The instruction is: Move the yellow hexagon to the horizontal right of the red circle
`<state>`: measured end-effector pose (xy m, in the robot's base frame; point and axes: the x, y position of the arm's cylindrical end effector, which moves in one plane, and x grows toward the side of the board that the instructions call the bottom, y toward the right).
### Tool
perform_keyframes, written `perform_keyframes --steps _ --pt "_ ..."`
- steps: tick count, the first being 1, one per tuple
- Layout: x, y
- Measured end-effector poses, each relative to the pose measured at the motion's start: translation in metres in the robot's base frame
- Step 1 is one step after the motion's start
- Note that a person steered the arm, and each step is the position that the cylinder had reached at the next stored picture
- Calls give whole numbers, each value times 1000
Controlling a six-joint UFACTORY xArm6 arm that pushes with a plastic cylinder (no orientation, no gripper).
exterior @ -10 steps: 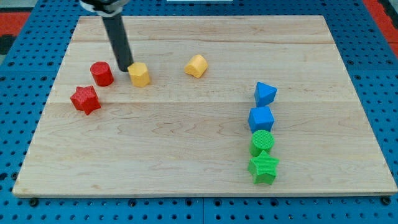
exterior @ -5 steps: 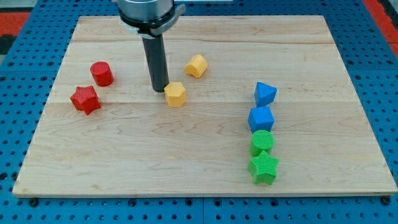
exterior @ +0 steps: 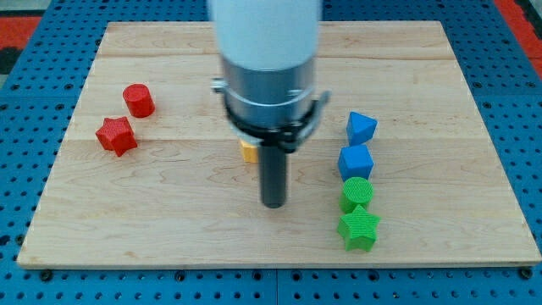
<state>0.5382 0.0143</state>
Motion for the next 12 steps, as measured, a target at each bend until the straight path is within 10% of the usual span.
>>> perform_keyframes --steps 3,5,12 --pt "-124 -88" --pt "-98 -26" --pt "-151 -81"
